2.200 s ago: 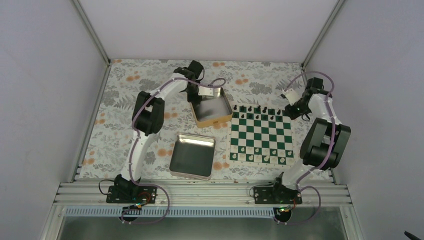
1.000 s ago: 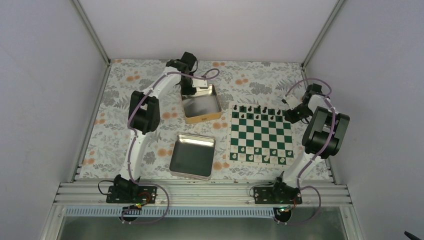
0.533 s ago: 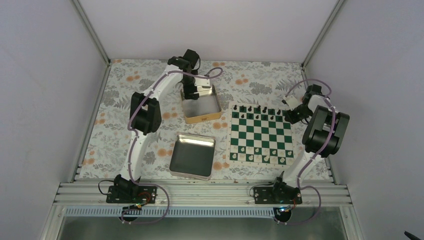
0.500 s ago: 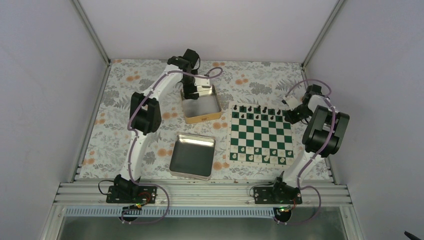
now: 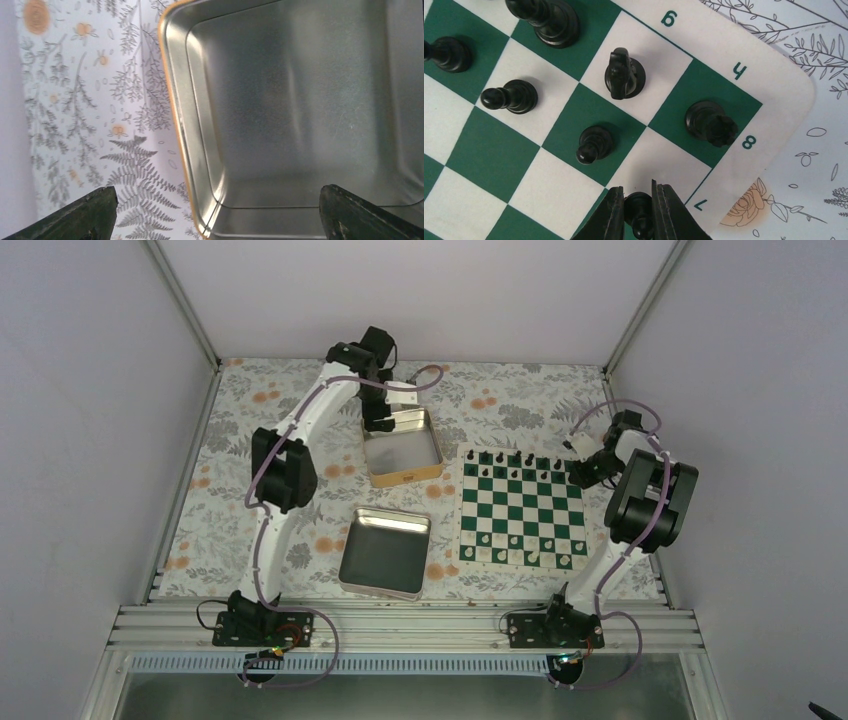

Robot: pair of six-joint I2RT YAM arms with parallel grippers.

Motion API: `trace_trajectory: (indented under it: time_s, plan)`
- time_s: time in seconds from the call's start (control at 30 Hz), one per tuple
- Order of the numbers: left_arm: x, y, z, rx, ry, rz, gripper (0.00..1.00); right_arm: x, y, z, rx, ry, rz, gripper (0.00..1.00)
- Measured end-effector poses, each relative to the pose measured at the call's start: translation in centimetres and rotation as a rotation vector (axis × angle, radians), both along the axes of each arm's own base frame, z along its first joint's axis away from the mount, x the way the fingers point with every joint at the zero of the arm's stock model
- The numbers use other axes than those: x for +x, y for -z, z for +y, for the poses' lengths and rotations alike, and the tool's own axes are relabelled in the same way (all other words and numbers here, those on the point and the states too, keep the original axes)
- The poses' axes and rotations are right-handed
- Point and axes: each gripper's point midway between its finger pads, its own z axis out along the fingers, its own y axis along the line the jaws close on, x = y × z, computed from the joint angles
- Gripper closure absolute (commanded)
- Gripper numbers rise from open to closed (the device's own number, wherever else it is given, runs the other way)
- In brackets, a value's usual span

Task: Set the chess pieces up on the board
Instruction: Place the chess piece on the chessboard.

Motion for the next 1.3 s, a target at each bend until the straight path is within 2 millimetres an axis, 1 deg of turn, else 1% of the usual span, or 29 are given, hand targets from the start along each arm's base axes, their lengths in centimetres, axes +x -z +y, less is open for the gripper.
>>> trace_trajectory:
  time_s: [0.13,0.33,0.63,0.87,1.03,1.3]
  plan:
    - [0.0,-1.8,0.0,-0.014,-0.001,-0.032,0.00,0.1,0.1,0.0,0.000,0.000,0.000,0.96]
    - [-0.2,-3.1,0.1,-0.026,-0.001,-0.057,0.00,0.4,-0.1,-0.2,-0.003,0.000,-0.009,0.95]
    - [-0.5,-3.1,0.1,-0.027,0.001,-0.057,0.00,0.8,-0.2,-0.3,-0.007,0.001,-0.018,0.93]
    - [-1.2,-2.0,0.0,-0.017,0.008,-0.032,0.00,1.1,-0.2,-0.4,-0.012,0.001,-0.031,0.90]
    - [-1.7,-1.7,-0.1,-0.015,0.015,-0.022,0.00,1.1,0.2,-0.4,-0.009,0.001,-0.026,0.87]
    - [-1.9,-2.1,-0.2,-0.019,0.018,-0.028,0.00,1.3,0.3,-0.5,-0.010,0.002,-0.029,0.83]
